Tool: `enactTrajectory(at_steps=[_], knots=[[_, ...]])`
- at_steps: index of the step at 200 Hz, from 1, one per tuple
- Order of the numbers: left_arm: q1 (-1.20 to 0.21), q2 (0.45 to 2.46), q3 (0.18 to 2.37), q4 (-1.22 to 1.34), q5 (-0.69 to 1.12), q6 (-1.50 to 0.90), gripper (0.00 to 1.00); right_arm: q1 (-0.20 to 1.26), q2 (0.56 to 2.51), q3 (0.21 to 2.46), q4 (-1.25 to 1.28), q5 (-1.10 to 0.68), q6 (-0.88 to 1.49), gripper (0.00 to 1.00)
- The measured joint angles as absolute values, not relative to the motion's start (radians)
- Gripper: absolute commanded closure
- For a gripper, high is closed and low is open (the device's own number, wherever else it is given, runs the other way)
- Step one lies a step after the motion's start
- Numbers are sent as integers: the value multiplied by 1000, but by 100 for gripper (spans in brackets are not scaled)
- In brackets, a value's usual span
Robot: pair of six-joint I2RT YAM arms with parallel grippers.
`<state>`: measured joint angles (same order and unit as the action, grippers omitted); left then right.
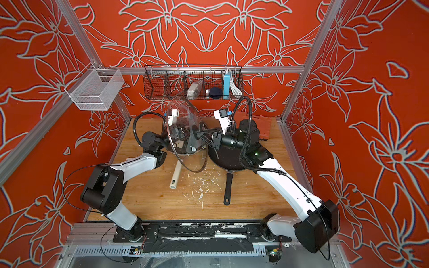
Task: Wipe the pot lid with a cloth
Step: Wipe the pot lid.
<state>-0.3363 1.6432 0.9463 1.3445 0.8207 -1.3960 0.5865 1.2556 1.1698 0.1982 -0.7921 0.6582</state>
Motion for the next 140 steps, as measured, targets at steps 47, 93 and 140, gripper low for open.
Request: enactTrajectory(at_steps=[47, 93, 140], knots=[[-388, 1643, 889, 1348, 801, -1377, 100, 587, 1260, 1215, 143, -768, 628, 100], [-439, 1612, 826, 1332, 781, -1375, 100, 587, 1262, 1250, 84, -749, 567, 100], [-474, 1501, 733, 1299, 765, -1382, 100, 588, 1263, 1250, 65, -748, 528, 100]])
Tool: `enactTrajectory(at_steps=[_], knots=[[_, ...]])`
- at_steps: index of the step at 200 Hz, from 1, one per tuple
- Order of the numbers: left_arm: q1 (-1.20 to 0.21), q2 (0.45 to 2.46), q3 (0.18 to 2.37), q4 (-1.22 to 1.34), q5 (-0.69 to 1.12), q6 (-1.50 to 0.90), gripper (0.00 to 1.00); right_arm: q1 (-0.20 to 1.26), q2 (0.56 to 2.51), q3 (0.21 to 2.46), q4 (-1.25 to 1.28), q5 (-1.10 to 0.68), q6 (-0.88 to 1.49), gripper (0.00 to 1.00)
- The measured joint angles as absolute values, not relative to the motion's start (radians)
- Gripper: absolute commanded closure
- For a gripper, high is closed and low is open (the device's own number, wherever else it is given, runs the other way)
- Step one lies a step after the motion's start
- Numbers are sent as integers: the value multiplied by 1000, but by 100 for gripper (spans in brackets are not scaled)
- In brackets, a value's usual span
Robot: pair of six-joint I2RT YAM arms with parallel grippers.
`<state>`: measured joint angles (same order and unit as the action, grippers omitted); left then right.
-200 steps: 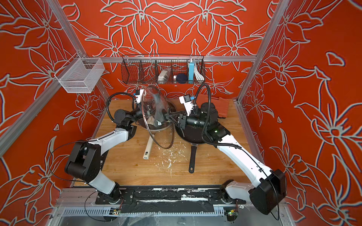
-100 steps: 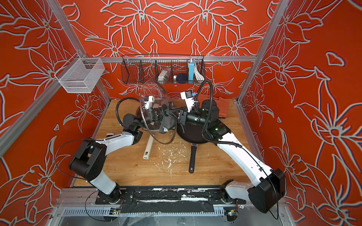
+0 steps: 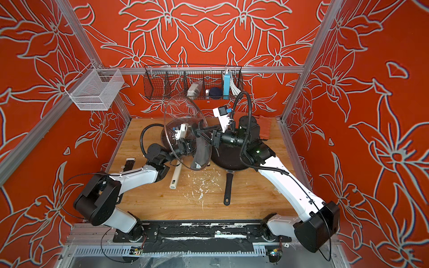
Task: Wipe the pot lid with a cloth
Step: Wipe the pot lid.
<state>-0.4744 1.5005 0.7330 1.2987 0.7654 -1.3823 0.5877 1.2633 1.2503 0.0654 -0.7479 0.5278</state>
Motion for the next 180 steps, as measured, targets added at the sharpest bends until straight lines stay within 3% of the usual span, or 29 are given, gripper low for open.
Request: enactTrajectory(at_steps=[97, 180], knots=[[-486, 1120, 654, 1076, 754, -1336, 100, 590, 1265, 1246, 64, -740, 508, 100], [-352, 1095, 717, 1043, 765, -1375, 100, 590, 1265, 1161, 86, -733, 510, 100]])
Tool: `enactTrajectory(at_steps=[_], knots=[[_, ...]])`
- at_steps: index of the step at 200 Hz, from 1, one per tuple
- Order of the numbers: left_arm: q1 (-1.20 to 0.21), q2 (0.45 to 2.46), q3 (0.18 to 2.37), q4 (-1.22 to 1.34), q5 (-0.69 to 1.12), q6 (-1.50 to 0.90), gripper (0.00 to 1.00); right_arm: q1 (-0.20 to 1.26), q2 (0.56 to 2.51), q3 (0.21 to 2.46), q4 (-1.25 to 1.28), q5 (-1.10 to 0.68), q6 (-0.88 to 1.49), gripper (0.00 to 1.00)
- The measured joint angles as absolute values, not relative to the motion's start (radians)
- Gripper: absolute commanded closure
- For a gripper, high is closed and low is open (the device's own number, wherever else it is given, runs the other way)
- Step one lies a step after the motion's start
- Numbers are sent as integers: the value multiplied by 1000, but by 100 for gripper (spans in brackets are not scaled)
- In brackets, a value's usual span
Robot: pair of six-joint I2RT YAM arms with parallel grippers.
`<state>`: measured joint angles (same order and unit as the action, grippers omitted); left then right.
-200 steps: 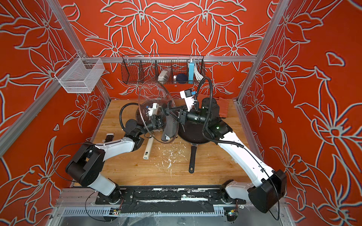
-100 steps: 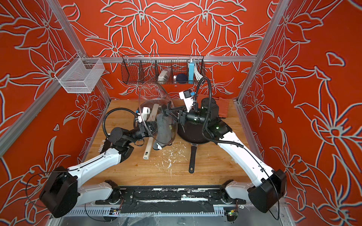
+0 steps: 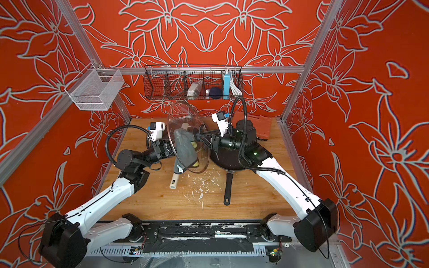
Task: Wipe the pot lid with a cloth
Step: Wipe the pot lid.
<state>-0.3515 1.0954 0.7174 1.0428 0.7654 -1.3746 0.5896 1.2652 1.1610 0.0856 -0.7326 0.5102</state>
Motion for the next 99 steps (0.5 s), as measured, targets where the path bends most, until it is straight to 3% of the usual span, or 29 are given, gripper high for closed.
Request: enactTrajectory(at_steps=[99], knots=[[-307, 1345, 879, 1242, 760, -1465, 100, 589, 1260, 1129, 156, -746, 591, 100]])
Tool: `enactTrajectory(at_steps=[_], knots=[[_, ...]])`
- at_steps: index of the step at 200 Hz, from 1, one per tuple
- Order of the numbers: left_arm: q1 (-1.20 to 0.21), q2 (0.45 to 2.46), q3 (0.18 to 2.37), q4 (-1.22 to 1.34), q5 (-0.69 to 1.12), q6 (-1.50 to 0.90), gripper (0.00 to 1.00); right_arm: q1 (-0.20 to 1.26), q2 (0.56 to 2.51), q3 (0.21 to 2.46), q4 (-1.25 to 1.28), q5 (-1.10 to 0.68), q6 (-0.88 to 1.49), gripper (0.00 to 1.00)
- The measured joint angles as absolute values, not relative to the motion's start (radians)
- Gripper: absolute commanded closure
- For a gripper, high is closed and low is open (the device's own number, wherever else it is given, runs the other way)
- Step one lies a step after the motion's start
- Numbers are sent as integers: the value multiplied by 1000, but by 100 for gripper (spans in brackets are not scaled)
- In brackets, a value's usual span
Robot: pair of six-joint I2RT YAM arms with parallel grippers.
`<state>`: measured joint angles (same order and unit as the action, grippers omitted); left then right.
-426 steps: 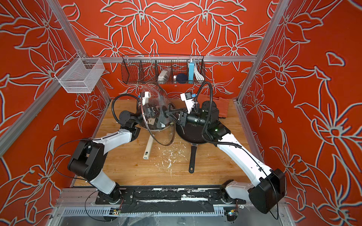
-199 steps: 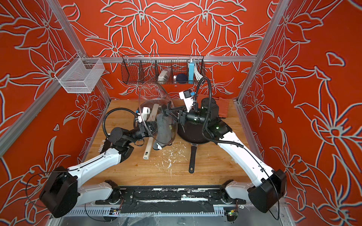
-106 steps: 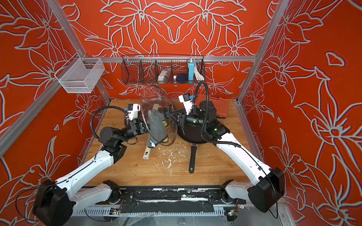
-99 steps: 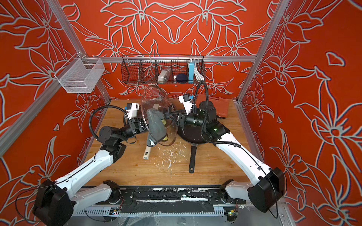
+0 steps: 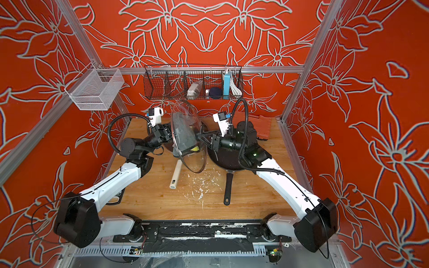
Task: Wipe the pot lid with a cloth
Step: Wipe the pot lid.
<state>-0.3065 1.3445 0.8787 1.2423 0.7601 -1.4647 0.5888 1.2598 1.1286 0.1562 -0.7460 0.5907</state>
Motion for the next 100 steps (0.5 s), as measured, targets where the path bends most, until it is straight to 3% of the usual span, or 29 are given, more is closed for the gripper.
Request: enactTrajectory(at_steps=[44, 100], knots=[[-307, 1461, 879, 1313, 746, -1512, 100, 594, 1254, 1122, 160, -760, 613, 100], [-310, 1469, 877, 1337, 739, -1501, 100, 602, 1254, 1122, 222, -786, 670, 100]])
